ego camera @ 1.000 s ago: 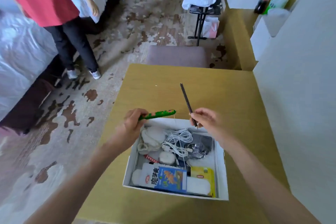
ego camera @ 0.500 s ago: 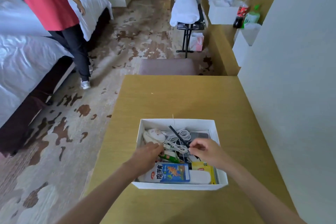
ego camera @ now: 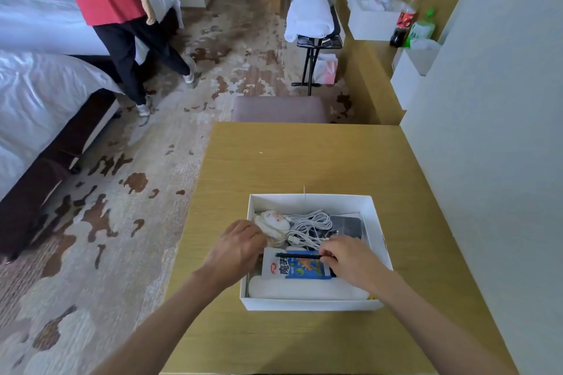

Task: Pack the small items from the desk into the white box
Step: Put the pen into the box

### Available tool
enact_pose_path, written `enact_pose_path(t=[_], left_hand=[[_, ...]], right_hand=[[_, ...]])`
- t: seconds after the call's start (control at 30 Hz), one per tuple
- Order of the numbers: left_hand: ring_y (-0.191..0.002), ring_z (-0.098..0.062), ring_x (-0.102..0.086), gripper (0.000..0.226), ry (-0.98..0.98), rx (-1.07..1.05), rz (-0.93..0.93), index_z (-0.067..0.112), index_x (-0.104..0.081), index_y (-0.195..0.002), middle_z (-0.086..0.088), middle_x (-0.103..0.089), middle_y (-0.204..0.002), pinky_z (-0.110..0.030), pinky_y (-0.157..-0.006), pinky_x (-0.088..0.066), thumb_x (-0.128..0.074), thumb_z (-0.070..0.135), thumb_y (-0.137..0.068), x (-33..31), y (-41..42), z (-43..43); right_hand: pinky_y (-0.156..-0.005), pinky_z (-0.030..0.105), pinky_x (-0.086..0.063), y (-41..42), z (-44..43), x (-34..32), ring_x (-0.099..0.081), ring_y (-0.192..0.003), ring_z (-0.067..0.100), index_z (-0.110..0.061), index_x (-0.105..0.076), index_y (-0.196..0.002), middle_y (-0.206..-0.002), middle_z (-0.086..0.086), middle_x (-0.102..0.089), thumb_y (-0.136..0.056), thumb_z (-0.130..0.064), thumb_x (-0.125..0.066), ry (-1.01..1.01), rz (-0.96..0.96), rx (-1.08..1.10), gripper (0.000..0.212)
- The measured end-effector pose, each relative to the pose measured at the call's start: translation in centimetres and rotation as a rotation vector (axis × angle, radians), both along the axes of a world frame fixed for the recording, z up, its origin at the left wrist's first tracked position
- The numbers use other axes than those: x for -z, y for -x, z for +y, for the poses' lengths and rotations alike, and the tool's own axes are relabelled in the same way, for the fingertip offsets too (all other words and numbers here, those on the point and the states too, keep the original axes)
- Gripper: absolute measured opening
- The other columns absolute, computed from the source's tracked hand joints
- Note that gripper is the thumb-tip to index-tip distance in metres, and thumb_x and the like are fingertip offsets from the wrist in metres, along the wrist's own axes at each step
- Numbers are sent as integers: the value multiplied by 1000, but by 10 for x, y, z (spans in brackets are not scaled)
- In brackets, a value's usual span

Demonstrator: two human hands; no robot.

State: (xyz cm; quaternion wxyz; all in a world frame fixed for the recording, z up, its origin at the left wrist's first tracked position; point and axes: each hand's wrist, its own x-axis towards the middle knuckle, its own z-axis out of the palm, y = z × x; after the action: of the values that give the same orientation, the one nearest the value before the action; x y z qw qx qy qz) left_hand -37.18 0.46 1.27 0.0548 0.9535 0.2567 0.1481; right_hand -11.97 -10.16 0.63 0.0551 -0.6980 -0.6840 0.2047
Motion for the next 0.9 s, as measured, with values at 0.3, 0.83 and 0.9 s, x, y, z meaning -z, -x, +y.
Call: enact_pose_path(t=[0.3,0.83,0.9], left_hand=[[-80,-19,-64,16,37,-5,-73,14,-69,-77,1,-69,-79,-30,-77,-54,-56,5,-78,-2,7,-10],[-64,-16,-60,12,-99,266,198,19,-66,-82,2,-64,-76,-26,-48,-49,-70,22,-71,17,-25,-8],[-65,-16,-60,19,-98,253,205,18,-67,-83,1,-64,-78,-27,-49,-50,-73,21,-65,16,-29,-5]], right_hand=[[-79,31,-32,22,17,9,-49,-104,17,-25,-66,-101,-99,-6,-62,-95,-34,-52,-95,-149,-87,18],[-81,31,-39,14,-3,15,-50,-101,15,-27,-67,-98,-96,-6,-59,-84,-40,-63,-21,-36,-93,20],[-81,31,-38,11,-2,13,-49,-101,14,-27,-67,-96,-96,-9,-58,-83,-40,-66,-2,-33,-68,19]])
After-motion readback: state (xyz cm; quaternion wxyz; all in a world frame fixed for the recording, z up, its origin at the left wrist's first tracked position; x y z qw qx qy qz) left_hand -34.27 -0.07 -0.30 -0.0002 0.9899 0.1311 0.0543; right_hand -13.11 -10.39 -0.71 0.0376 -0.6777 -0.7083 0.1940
